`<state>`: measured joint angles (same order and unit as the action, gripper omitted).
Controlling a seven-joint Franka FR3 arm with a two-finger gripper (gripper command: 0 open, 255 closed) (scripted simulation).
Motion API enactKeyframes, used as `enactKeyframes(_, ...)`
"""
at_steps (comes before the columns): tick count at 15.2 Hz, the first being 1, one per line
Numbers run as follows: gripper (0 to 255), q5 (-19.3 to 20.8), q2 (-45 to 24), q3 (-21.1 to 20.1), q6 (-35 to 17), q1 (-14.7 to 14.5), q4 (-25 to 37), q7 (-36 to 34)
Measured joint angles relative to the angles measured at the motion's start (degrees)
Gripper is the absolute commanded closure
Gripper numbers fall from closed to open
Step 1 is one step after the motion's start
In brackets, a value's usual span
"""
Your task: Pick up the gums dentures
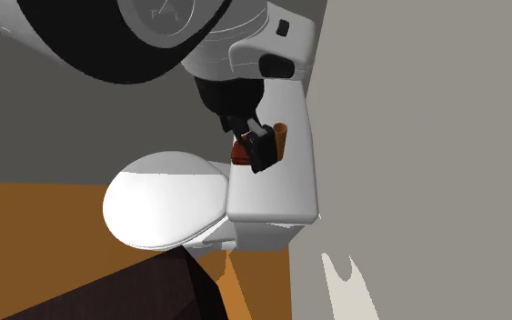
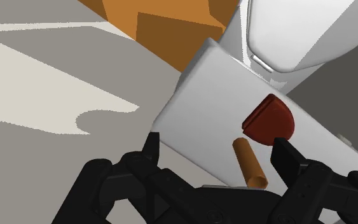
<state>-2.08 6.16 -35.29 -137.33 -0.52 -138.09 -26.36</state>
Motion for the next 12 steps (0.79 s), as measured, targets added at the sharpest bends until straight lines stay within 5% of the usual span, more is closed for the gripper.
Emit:
enactKeyframes(5,0,12.42,-13.15,-1.64,-4.11,-1.24,5.16,-11.68)
enactKeyframes(12,0,27.4,-31.0,4.06,-6.07,-10.11,15.86,-24.78)
